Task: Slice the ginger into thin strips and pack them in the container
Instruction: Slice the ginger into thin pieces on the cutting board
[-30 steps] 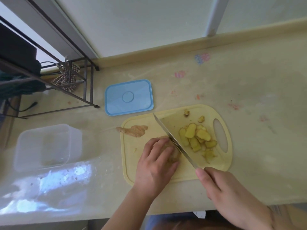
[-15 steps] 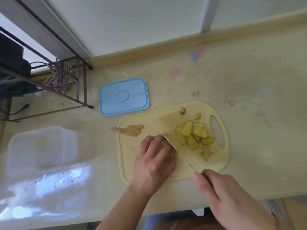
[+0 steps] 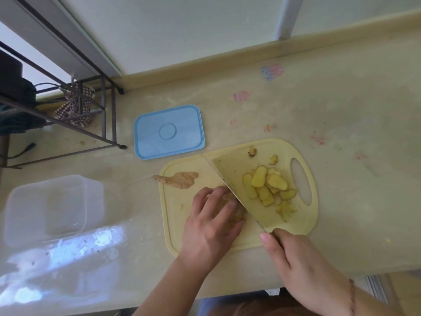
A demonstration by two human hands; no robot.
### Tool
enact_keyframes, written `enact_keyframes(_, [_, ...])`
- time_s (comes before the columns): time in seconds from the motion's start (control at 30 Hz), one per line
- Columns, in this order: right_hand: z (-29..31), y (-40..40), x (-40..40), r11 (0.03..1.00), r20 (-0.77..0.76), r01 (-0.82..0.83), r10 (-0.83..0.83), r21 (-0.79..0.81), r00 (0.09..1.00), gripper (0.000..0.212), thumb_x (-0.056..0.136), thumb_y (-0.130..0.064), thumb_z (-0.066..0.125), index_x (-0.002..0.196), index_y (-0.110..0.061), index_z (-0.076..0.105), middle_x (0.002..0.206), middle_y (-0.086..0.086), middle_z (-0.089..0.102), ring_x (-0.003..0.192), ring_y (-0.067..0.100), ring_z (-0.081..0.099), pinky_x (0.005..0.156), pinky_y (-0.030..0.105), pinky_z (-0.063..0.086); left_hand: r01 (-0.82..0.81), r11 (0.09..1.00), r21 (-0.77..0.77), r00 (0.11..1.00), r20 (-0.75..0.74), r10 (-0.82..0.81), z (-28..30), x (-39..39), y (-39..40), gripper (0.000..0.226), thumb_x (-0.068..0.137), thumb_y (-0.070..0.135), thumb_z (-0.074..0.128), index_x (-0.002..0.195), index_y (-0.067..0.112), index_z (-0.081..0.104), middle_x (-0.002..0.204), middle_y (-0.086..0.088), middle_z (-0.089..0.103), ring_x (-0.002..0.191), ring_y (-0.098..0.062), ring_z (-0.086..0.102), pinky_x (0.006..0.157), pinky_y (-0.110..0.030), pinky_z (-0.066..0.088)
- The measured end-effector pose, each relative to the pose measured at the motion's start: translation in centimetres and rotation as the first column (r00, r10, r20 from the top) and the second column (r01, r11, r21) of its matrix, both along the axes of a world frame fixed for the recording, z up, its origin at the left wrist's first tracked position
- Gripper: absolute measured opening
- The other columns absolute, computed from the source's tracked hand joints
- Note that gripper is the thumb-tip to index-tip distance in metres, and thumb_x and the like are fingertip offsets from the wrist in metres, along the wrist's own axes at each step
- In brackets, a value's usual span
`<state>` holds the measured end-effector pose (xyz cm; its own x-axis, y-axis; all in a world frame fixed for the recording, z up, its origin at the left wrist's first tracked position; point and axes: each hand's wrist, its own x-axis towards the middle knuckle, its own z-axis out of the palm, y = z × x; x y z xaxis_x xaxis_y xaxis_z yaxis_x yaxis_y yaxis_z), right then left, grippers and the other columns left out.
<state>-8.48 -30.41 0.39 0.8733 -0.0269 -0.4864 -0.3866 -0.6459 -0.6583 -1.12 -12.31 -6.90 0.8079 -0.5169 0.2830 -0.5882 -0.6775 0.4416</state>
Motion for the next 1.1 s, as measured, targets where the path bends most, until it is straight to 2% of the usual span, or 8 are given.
enact_keyframes(0.1, [0.7, -0.3, -0.1, 1.000, -0.001, 0.019, -0.019, 0.001, 1.000, 0.054, 0.085, -0.064, 0.017, 0.062, -0.021, 0.040, 0.053, -0.006, 0.051, 0.055, 0.009, 0.049, 0.051, 0.024, 0.033, -0.008, 1.000, -0.015, 1.000, -0.016, 0.008, 0.1, -0.2, 0.1, 0.025, 0.084, 0.028, 0.080, 0.101, 0.011, 0.074, 0.123, -0.009, 0.063, 0.109, -0.035, 0.053, 0.099, -0.031, 0.043])
enact_keyframes(0.2, [1.8, -0.3, -0.3, 1.000, -0.008, 0.009, -0.009, -0.010, 1.000, 0.061, 0.085, -0.069, 0.011, 0.061, -0.020, 0.039, 0.062, -0.024, 0.055, 0.057, 0.008, 0.050, 0.052, 0.024, 0.033, -0.011, 1.000, -0.012, 1.000, -0.022, 0.010, 0.1, -0.2, 0.0, 0.025, 0.083, 0.027, 0.081, 0.101, 0.011, 0.074, 0.121, -0.009, 0.064, 0.110, -0.035, 0.054, 0.098, -0.031, 0.044])
enact_keyframes(0.43, [2.6, -0.3, -0.6, 0.999, -0.058, -0.015, 0.012, -0.037, 0.998, 0.075, 0.066, -0.088, -0.005, 0.061, -0.025, 0.035, 0.067, -0.033, 0.054, 0.063, 0.004, 0.052, 0.051, 0.019, 0.030, -0.006, 1.000, -0.011, 1.000, -0.028, 0.005, -0.1, 0.0, 0.1, 0.024, 0.083, 0.028, 0.081, 0.100, 0.012, 0.075, 0.121, -0.008, 0.064, 0.109, -0.035, 0.054, 0.096, -0.031, 0.045])
enact_keyframes(0.63, [2.5, -0.3, -0.5, 0.998, -0.060, -0.030, 0.027, -0.049, 0.998, 0.073, 0.066, -0.086, -0.007, 0.061, -0.026, 0.035, 0.074, -0.039, 0.052, 0.067, 0.003, 0.052, 0.052, 0.020, 0.032, 0.000, 1.000, -0.015, 1.000, -0.030, 0.000, -0.1, 0.0, 0.1, 0.023, 0.084, 0.030, 0.080, 0.099, 0.013, 0.075, 0.121, -0.008, 0.064, 0.109, -0.035, 0.054, 0.095, -0.033, 0.046])
enact_keyframes(0.77, [2.1, -0.3, -0.5, 0.999, -0.053, -0.016, 0.014, -0.050, 0.999, 0.068, 0.074, -0.078, -0.001, 0.061, -0.023, 0.037, 0.074, -0.035, 0.054, 0.067, 0.003, 0.052, 0.054, 0.023, 0.036, -0.002, 1.000, -0.023, 1.000, -0.015, 0.001, -0.2, 0.1, 0.0, 0.023, 0.083, 0.029, 0.081, 0.098, 0.012, 0.076, 0.119, -0.009, 0.065, 0.107, -0.036, 0.055, 0.096, -0.032, 0.046])
enact_keyframes(0.87, [2.0, 0.0, 0.1, 0.999, -0.069, -0.009, 0.006, -0.040, 0.998, 0.059, 0.081, -0.069, 0.007, 0.063, -0.022, 0.039, 0.059, -0.003, 0.053, 0.065, 0.004, 0.051, 0.056, 0.024, 0.037, -0.007, 0.999, -0.035, 1.000, -0.009, 0.007, -0.2, 0.1, 0.0, 0.023, 0.083, 0.028, 0.082, 0.097, 0.012, 0.076, 0.119, -0.008, 0.065, 0.106, -0.036, 0.055, 0.095, -0.032, 0.046])
enact_keyframes(1.0, [1.1, 0.5, 1.7, 1.000, -0.036, -0.008, 0.008, -0.004, 0.999, 0.055, 0.083, -0.066, 0.013, 0.064, -0.023, 0.041, 0.053, -0.002, 0.046, 0.054, 0.011, 0.047, 0.053, 0.024, 0.036, -0.013, 0.998, -0.054, 1.000, 0.004, 0.014, -0.1, 0.1, -0.2, 0.023, 0.081, 0.026, 0.084, 0.097, 0.012, 0.076, 0.118, -0.008, 0.066, 0.105, -0.036, 0.055, 0.095, -0.034, 0.047])
enact_keyframes(1.1, [-0.4, 1.2, 2.8, 1.000, 0.006, -0.024, 0.024, -0.004, 1.000, 0.054, 0.080, -0.069, 0.009, 0.065, -0.028, 0.040, 0.056, -0.007, 0.045, 0.052, 0.006, 0.044, 0.051, 0.022, 0.032, -0.009, 0.998, -0.064, 1.000, 0.012, 0.009, 0.0, 0.1, -0.2, 0.020, 0.083, 0.027, 0.082, 0.095, 0.012, 0.076, 0.118, -0.009, 0.065, 0.104, -0.036, 0.055, 0.096, -0.034, 0.046])
